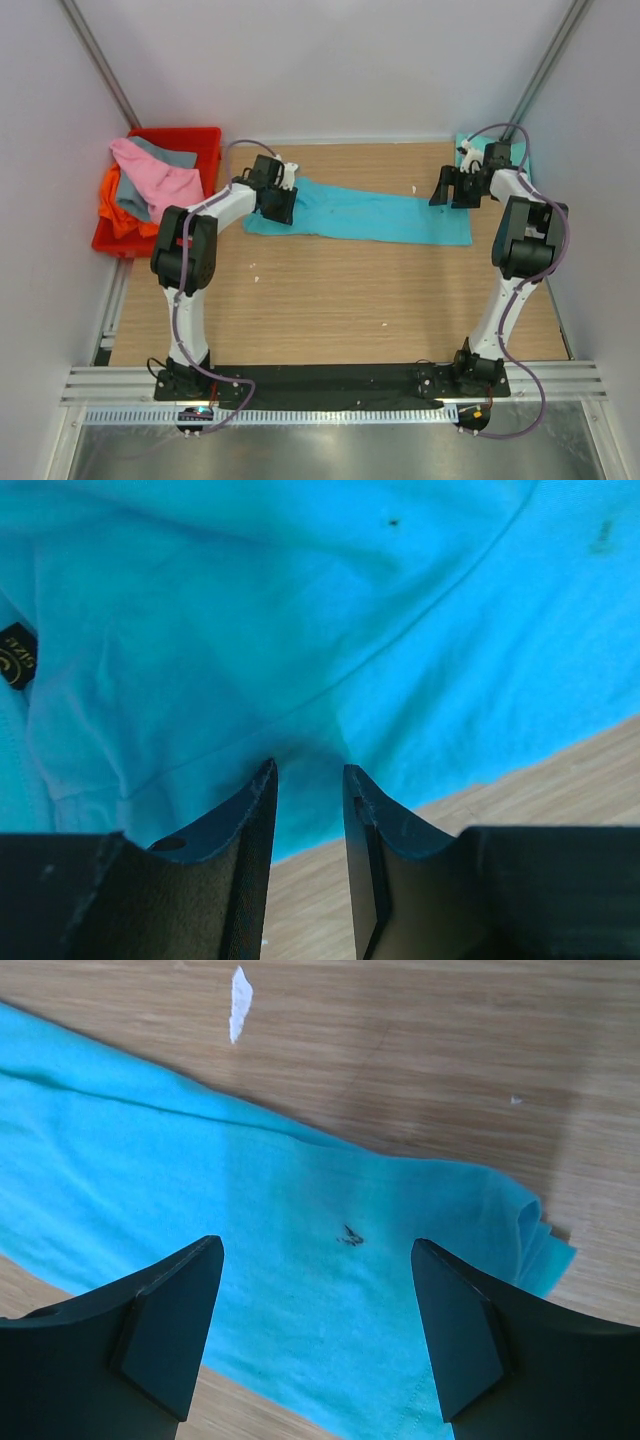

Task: Fold and stack the t-shirts
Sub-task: Fold the tshirt

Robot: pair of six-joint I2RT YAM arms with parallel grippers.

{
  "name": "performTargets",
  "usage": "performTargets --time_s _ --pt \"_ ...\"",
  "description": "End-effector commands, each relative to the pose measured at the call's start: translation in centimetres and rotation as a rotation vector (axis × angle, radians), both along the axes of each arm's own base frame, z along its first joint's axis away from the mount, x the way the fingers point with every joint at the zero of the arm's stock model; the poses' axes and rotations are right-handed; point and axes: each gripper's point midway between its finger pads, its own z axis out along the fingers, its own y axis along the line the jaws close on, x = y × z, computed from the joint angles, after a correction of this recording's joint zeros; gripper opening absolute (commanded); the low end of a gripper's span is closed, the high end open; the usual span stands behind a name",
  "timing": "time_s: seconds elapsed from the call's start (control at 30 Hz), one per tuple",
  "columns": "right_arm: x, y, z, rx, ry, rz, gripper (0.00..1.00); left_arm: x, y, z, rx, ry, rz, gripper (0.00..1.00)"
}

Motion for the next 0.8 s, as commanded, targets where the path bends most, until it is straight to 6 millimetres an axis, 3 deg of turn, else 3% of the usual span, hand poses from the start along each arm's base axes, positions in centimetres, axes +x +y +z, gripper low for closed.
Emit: performTargets --time_s 0.0,0.17,0.27,0.37,0.53,0.73,0.77 --pt "-0.9 -0.5 -1.2 -0.057 0.020 0.008 0.82 1.5 0.1 0.1 -0.022 0.013 0.020 0.34" --pt "-4.1 -1.3 -4.2 -0.129 0.120 0.051 0.82 2.6 0.9 -0.6 -0.019 0.045 0.052 0.34" --pt "-7.1 -1.3 -6.2 -0.152 0.212 0.085 0.82 3.6 2.0 -1.6 -0.004 0.063 0.078 0.35" --pt "-9.5 -0.6 -6.8 -0.150 0.270 0.117 0.82 4.9 2.6 -1.3 0.010 0.055 0.087 0.35" --pt "-13.1 1.4 -5.8 -0.161 0.294 0.180 0.82 6.7 2.9 -2.3 0.036 0.067 0.088 0.35" --pt "-15.2 6.9 -1.8 -0.130 0.273 0.268 0.82 10.5 2.5 -0.9 0.048 0.005 0.105 0.38" --pt "-15.6 8.7 -1.5 -0.136 0.266 0.313 0.82 11.0 2.7 -0.8 0.062 -0.009 0.115 0.39"
